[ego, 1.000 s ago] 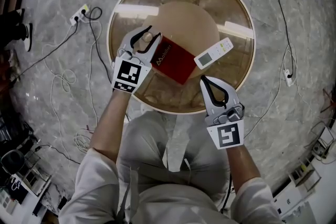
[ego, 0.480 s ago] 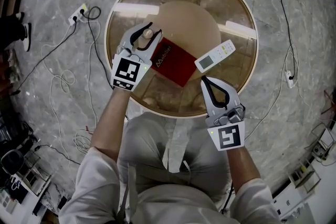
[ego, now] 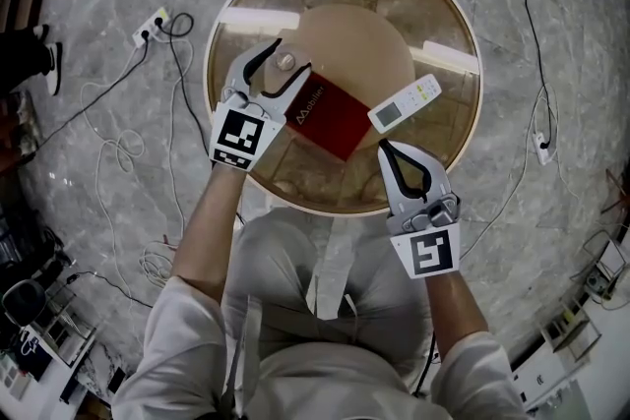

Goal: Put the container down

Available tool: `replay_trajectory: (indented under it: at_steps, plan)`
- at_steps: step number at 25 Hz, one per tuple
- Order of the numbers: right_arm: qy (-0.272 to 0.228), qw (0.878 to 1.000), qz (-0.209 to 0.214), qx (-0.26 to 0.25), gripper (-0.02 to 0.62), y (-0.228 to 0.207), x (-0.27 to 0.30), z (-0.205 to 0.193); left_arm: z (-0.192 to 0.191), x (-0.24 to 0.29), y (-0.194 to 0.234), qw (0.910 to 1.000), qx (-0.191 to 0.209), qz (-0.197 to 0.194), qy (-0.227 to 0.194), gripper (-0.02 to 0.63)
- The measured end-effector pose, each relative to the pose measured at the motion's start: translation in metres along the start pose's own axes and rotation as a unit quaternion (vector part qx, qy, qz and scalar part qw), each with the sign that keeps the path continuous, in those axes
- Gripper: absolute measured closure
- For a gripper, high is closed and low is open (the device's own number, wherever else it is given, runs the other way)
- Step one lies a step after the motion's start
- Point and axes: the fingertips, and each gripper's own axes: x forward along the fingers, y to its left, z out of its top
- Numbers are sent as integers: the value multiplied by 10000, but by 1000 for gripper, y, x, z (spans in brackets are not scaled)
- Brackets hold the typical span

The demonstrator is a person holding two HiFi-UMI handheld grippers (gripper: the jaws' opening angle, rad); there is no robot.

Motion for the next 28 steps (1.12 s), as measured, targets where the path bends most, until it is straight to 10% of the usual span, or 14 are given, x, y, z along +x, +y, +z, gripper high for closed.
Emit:
replay_trajectory:
  at_steps: [28]
  plan:
    - [-87,9992,-3,-387,591,53,-66,203,166,-224,1,9990,-388,113,-185,403]
